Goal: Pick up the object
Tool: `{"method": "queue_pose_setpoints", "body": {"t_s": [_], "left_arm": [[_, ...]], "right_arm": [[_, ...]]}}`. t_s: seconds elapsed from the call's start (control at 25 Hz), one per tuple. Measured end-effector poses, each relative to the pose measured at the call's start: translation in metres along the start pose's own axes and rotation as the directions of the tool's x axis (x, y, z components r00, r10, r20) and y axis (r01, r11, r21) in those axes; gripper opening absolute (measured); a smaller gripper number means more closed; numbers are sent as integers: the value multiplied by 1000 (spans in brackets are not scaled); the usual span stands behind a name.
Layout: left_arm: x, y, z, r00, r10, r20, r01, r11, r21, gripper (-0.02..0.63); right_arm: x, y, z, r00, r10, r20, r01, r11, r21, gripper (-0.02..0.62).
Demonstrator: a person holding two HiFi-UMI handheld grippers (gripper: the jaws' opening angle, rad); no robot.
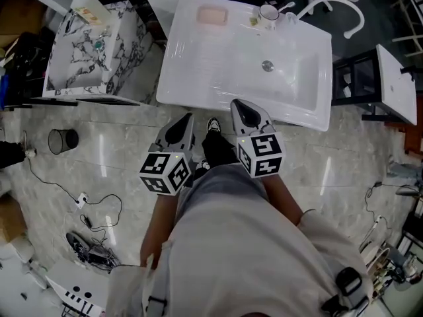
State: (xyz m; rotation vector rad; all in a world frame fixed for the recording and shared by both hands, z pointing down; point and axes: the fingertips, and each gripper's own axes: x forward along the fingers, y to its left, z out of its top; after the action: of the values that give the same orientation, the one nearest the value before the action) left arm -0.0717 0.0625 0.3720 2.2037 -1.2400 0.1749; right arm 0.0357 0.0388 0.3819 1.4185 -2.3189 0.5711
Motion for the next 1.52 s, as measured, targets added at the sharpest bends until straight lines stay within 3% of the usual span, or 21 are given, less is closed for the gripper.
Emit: {"method": "queue_pose_setpoints", "body": {"t_s": [0.92,1.52], "left_arm": [[78,49,82,998,59,33,-61,996,58,0],[92,58,81,996,82,20,-83,996,25,0]], "right_arm": [[97,-55,64,999,47,25,-46,997,-67,12],[119,-74,72,999,48,6,-47,992,-117,14]]}}
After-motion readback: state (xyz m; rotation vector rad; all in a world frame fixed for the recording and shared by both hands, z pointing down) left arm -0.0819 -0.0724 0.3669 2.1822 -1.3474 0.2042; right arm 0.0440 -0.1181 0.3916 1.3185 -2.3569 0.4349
